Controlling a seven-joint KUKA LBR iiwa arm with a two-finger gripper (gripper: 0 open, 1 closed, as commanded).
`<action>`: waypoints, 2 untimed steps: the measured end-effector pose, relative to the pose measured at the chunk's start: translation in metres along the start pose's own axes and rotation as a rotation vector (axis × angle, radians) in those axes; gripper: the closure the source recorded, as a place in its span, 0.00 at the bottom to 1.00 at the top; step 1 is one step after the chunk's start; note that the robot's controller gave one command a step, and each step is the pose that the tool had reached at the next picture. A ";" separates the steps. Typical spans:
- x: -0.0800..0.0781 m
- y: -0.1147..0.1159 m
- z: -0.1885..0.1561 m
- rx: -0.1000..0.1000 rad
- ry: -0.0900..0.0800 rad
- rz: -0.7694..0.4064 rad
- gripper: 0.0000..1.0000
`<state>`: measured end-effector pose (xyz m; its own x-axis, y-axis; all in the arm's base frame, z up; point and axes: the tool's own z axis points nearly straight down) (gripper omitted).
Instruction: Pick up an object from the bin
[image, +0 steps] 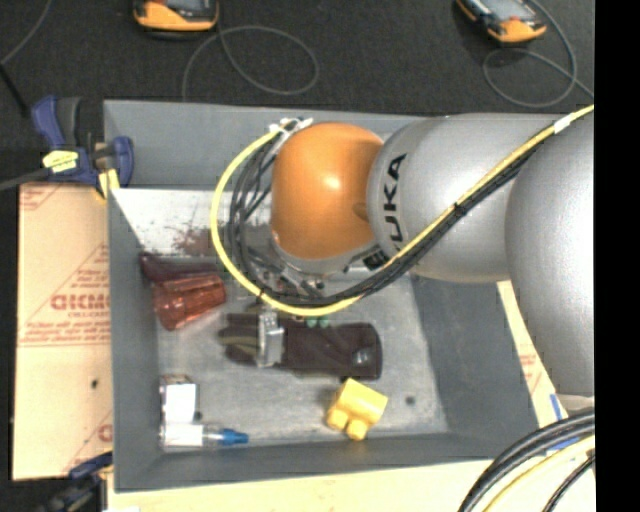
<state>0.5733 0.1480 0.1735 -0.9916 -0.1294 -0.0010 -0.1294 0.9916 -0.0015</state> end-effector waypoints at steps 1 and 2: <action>0.010 -0.001 0.025 -0.006 -0.009 0.020 0.00; 0.012 -0.003 0.032 -0.005 -0.009 0.033 0.00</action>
Offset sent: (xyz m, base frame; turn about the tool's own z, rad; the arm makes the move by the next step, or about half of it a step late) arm 0.0066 -0.0201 -0.0924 -0.1153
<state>0.5621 0.1435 0.1413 -0.9953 -0.0962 -0.0095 -0.0962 0.9954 0.0038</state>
